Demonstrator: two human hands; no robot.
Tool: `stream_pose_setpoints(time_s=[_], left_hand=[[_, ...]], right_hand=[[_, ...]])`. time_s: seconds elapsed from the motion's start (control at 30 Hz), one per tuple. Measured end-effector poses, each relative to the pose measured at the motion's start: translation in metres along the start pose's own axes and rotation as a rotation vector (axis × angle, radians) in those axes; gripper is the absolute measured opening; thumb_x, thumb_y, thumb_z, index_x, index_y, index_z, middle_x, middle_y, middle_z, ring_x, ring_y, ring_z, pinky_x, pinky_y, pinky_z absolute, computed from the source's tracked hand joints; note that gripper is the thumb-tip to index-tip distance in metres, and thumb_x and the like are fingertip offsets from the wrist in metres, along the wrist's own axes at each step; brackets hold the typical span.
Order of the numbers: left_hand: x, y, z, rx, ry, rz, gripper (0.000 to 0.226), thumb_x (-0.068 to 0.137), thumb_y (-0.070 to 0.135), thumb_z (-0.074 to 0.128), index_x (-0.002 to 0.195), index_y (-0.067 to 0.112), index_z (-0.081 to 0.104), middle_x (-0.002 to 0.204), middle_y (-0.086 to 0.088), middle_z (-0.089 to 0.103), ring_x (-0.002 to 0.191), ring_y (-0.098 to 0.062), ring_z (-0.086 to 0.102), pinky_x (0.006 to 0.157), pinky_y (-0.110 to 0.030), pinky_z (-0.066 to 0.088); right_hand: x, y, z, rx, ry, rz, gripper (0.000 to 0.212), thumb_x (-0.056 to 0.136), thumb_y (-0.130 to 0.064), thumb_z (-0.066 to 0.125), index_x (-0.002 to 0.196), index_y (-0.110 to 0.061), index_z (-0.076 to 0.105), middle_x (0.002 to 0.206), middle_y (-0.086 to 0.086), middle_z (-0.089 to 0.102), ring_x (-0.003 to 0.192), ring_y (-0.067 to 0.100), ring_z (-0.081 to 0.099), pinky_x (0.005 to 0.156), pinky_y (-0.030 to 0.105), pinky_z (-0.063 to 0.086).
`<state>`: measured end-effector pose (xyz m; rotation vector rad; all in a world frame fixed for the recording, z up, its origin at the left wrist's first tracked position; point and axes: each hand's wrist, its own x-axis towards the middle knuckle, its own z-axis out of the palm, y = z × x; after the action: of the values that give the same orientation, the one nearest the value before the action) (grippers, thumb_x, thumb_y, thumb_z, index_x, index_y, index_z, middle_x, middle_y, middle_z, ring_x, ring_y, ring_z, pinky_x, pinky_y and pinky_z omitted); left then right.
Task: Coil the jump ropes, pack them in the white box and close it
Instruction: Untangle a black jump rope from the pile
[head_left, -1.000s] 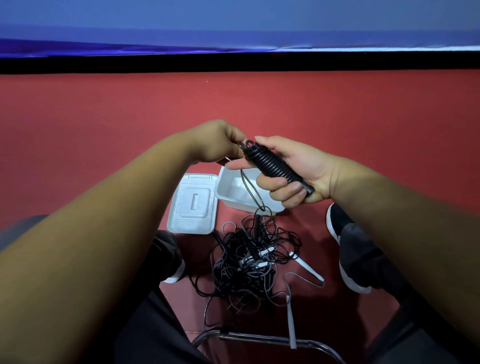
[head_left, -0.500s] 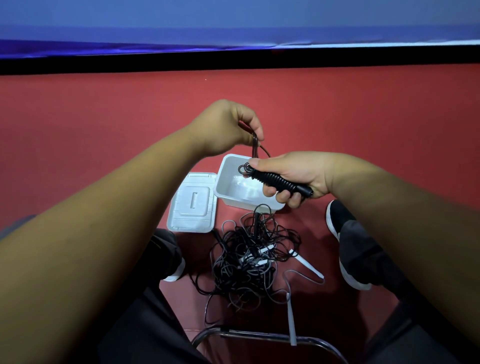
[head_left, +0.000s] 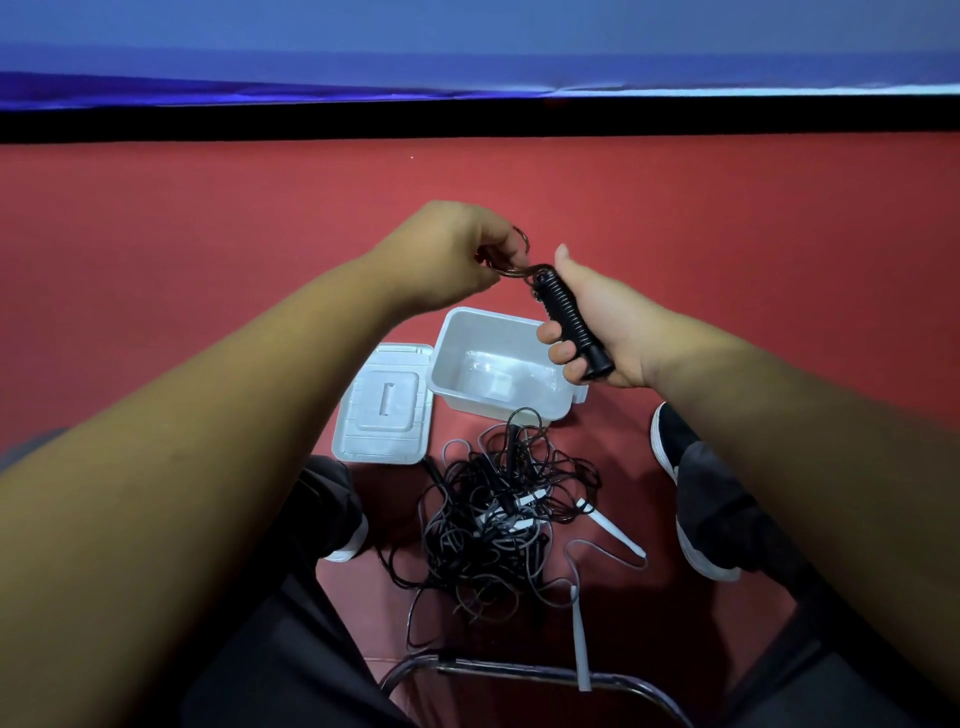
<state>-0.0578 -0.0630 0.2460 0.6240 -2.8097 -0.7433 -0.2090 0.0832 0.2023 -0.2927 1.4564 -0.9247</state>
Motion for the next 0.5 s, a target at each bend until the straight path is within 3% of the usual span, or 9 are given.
stream_pose_setpoints(time_s=[0.13,0.23,0.3,0.5], left_hand=[[0.000,0.002,0.002,-0.042,-0.030,-0.088,0.027,0.080,0.007,0.085,0.098,0.025,0.078,0.087,0.013,0.076,0.078,0.007,0.067,0.075,-0.007,0.049],[-0.002,0.007,0.006,0.024,-0.024,-0.090,0.021,0.080,0.014,0.083,0.099,0.024,0.078,0.088,0.010,0.077,0.081,-0.003,0.070,0.083,-0.026,0.055],[-0.003,0.010,0.007,-0.014,-0.019,-0.120,0.018,0.083,0.014,0.078,0.099,0.022,0.078,0.088,0.005,0.076,0.081,-0.013,0.070,0.079,-0.031,0.056],[-0.006,0.013,0.006,-0.324,0.045,-0.198,0.013,0.099,0.005,0.064,0.106,0.012,0.073,0.090,-0.008,0.077,0.077,-0.008,0.076,0.079,-0.029,0.061]], right_hand=[[-0.003,-0.003,0.004,-0.026,0.073,-0.069,0.069,0.083,-0.095,0.045,0.104,-0.029,0.055,0.067,-0.004,0.049,0.050,0.016,0.040,0.048,0.023,0.029],[-0.002,-0.002,0.007,-0.038,0.133,-0.106,0.071,0.082,-0.095,0.047,0.107,-0.029,0.060,0.069,-0.003,0.050,0.050,0.018,0.041,0.049,0.024,0.032],[-0.001,-0.002,0.007,-0.042,0.161,-0.125,0.073,0.083,-0.094,0.046,0.109,-0.028,0.061,0.070,-0.002,0.051,0.050,0.018,0.043,0.050,0.025,0.035],[0.000,-0.003,0.005,-0.147,0.171,-0.126,0.080,0.085,-0.095,0.036,0.109,-0.024,0.064,0.069,-0.002,0.052,0.049,0.018,0.045,0.050,0.026,0.039]])
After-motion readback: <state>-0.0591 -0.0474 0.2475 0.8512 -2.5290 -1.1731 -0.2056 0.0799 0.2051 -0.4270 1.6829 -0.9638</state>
